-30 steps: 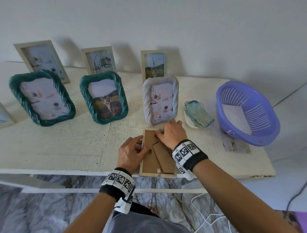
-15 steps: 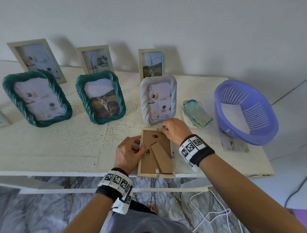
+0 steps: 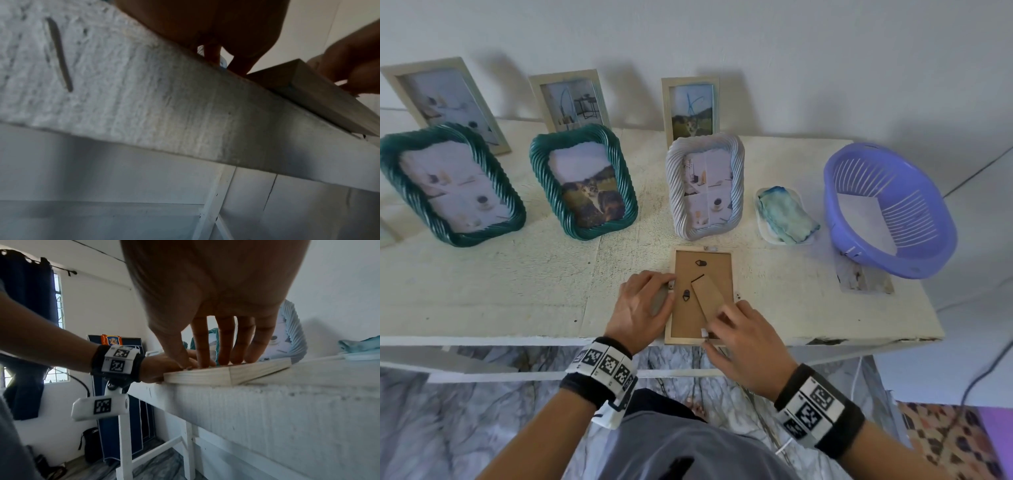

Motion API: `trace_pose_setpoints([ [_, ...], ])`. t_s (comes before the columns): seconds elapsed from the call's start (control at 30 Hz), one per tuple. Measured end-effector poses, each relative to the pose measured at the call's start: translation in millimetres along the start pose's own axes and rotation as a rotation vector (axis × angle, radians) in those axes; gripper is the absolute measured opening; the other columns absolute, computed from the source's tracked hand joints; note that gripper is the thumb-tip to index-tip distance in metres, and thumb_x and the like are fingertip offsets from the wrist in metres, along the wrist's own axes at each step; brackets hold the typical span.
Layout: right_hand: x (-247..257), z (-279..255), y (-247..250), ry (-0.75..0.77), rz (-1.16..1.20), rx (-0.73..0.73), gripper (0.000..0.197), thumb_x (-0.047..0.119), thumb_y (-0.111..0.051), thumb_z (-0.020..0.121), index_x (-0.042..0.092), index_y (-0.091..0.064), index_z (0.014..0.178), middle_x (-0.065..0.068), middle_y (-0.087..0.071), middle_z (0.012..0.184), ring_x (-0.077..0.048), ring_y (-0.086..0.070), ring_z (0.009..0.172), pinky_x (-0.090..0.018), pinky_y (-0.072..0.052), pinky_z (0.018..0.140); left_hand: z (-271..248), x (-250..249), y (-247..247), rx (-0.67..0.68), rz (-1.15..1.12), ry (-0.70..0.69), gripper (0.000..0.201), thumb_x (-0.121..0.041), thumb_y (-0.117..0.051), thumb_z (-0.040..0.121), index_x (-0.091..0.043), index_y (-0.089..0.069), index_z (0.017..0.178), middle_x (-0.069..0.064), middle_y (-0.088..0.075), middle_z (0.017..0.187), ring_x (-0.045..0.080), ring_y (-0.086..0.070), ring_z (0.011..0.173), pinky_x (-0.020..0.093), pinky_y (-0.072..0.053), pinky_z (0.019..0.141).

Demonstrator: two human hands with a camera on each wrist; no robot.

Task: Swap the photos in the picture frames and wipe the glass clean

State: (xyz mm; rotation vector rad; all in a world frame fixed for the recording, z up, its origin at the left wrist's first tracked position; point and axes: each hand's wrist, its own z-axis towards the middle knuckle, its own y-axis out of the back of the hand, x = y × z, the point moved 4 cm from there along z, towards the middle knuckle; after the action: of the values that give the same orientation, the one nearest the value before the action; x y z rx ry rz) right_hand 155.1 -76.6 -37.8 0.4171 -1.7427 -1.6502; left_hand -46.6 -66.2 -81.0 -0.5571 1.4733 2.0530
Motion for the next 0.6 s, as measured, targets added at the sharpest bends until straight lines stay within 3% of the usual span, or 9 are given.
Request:
trace_pose_setpoints([
  [0.13,3,-2,-6,-0.049,-0.062,-0.015,0.035,0.051,-0.054,0.085,0.017,-0.062,0.09,-0.001,-0.053,0.099,-0.02,-0.05,0.084,-0.032,-0.049,0.069,-2,-3,-2,0.002,0.058,0.0,0.033,-0.035,-0.05,0.092,-0.02,-0.063,0.118,-0.004,-0.06,0.108,0.014,-0.055,0.094,0.031,-0.039,0.086],
  [0.33,10,-2,-14,-0.179,0.125,-0.059,0.021,0.039,-0.048,0.085,0.022,-0.058,0.091,0.005,-0.048,0.099,-0.017,-0.046,0.089,-0.032,-0.043,0.08,-1,-4,-1,0.004,0.07,0.008,0.034,-0.036,-0.051,0.092,-0.019,-0.064,0.118,-0.003,-0.061,0.107,0.015,-0.056,0.093,0.033,-0.042,0.085],
  [0.43,9,-2,-16,-0.171,0.196,-0.025,0.008,0.031,-0.053,0.088,0.026,-0.057,0.093,0.006,-0.044,0.099,-0.015,-0.04,0.092,-0.031,-0.035,0.082,-1,-5,-1,0.008,0.072,0.011,0.034,-0.037,-0.05,0.092,-0.019,-0.064,0.117,-0.003,-0.062,0.108,0.015,-0.056,0.094,0.033,-0.042,0.085],
  [0.6,8,-4,-17,-0.139,0.261,0.005,0.012,0.027,-0.051,0.087,0.032,-0.059,0.094,0.006,-0.041,0.101,-0.016,-0.039,0.095,-0.03,-0.028,0.084,-1,-6,0,0.013,0.074,0.012,0.034,-0.037,-0.051,0.092,-0.019,-0.064,0.117,-0.003,-0.062,0.108,0.014,-0.056,0.094,0.031,-0.041,0.084],
])
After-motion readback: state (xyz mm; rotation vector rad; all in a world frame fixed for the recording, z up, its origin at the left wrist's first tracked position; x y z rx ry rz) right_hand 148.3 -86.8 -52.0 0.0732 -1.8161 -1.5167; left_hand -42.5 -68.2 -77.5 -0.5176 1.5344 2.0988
